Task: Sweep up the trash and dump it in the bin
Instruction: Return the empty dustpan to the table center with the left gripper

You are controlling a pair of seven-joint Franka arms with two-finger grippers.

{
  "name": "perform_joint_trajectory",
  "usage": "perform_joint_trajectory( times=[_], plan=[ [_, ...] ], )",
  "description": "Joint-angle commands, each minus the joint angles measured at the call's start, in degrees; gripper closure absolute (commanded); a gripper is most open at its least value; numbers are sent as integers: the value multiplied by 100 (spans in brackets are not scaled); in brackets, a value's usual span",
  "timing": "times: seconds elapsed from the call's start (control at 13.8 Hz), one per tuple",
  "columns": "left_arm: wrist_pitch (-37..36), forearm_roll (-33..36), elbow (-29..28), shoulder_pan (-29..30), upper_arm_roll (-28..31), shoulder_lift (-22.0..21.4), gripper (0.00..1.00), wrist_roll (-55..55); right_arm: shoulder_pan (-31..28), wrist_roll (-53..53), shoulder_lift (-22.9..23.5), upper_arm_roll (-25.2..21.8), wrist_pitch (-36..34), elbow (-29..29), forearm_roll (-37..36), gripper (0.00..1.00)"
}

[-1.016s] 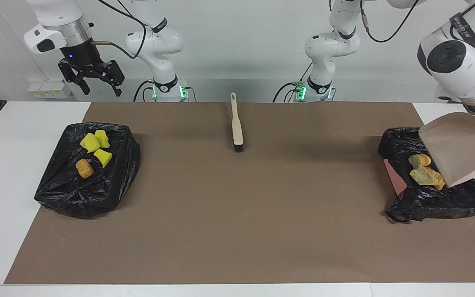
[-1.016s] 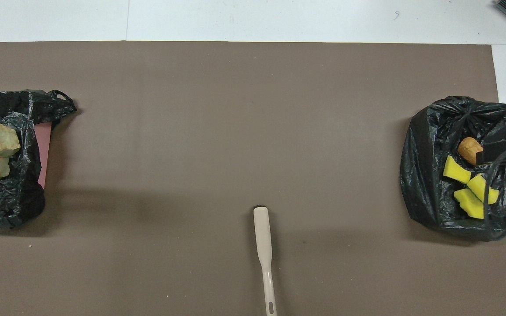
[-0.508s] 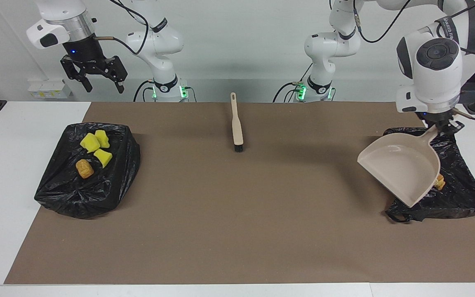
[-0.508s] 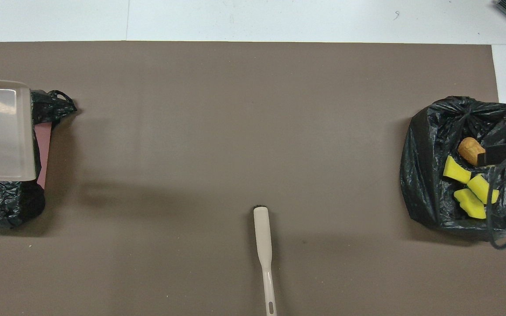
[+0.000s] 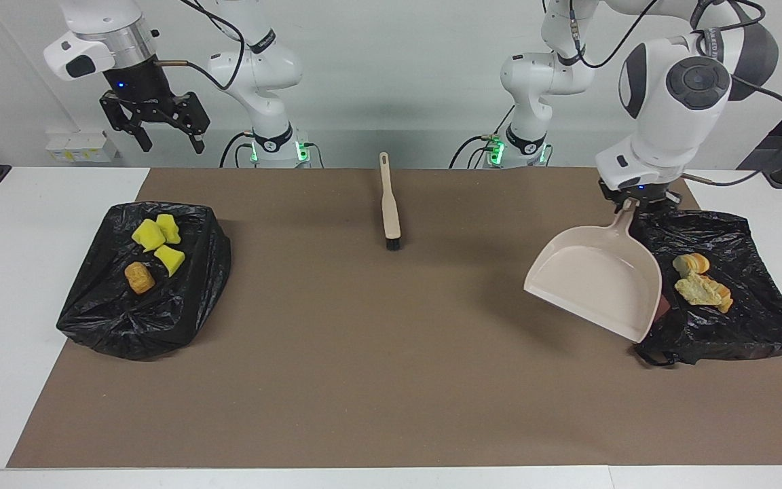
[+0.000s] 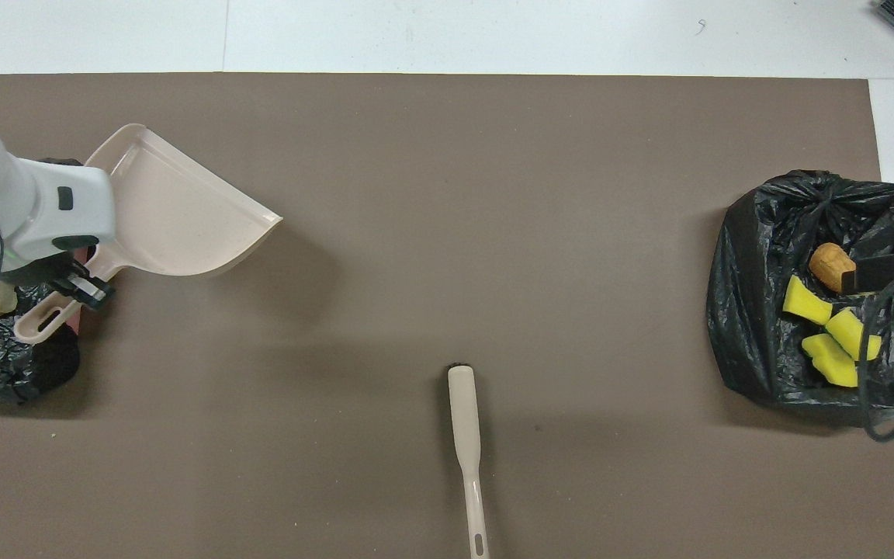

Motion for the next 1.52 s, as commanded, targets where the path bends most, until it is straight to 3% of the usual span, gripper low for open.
perform_joint_trajectory(
  times=[0.0,0.22,0.58,0.8,1.16,1.45],
  plan=[
    [-94,-463,-101,-554,76,-198,100,-1364,-38,-99,-29,6,-90,5,121,0],
    [11,-1157,-110,-907,50,-207,100,-2150,-38,-107,-29,6,-90,5,121,0],
    [687,-1659,-58,-1557,6,82,100,-2987,-38,-99,-29,6,-90,5,121,0],
    [1134,-1678,82,-2084,6,696,100,-3908,-38,-99,-29,-12,-108,5,112,0],
    [2040,-1705,416,-2463,-12,1514,100,-4683,-38,-99,-29,-3,-108,5,121,0],
    [2787,-1731,400,-2463,-38,1779,100,-4833,-38,-107,-55,6,-203,-12,121,0]
  ],
)
